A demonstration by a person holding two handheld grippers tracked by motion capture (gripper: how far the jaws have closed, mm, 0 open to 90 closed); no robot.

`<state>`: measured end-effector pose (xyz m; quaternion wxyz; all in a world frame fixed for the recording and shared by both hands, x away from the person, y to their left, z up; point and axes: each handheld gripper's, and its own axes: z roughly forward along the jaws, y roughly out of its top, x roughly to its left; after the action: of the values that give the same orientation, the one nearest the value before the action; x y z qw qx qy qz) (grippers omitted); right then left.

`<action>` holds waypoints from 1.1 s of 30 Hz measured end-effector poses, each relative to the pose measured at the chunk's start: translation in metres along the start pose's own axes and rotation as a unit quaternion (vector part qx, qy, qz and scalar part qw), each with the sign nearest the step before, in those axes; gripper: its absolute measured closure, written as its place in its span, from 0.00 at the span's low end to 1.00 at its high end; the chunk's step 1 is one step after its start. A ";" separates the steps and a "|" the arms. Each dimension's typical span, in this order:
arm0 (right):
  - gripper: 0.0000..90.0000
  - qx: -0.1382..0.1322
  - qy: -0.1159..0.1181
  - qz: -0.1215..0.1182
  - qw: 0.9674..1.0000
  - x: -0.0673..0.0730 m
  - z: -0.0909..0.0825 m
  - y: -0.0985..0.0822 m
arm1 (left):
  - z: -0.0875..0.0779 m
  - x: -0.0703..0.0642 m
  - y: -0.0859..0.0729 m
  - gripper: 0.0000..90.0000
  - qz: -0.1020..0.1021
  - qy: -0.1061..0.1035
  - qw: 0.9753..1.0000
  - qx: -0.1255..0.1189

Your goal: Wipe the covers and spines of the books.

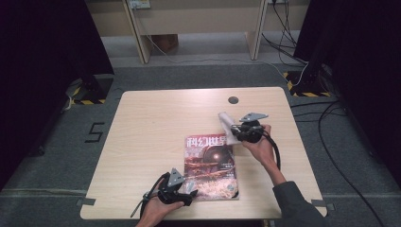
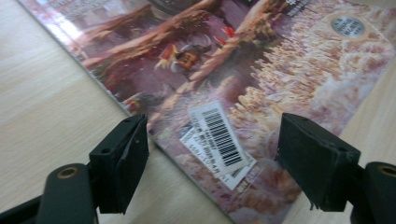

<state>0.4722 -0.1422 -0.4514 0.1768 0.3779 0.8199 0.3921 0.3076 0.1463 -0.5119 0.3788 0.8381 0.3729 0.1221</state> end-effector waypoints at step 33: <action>0.75 0.080 0.004 -0.052 0.995 0.034 0.045 -0.020 | 0.000 -0.026 0.003 0.38 0.042 0.006 0.999 0.005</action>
<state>0.4670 -0.1021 -0.4950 0.1629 0.3461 0.8680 0.3168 0.2916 0.1263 -0.5077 0.3674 0.8540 0.3402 0.1412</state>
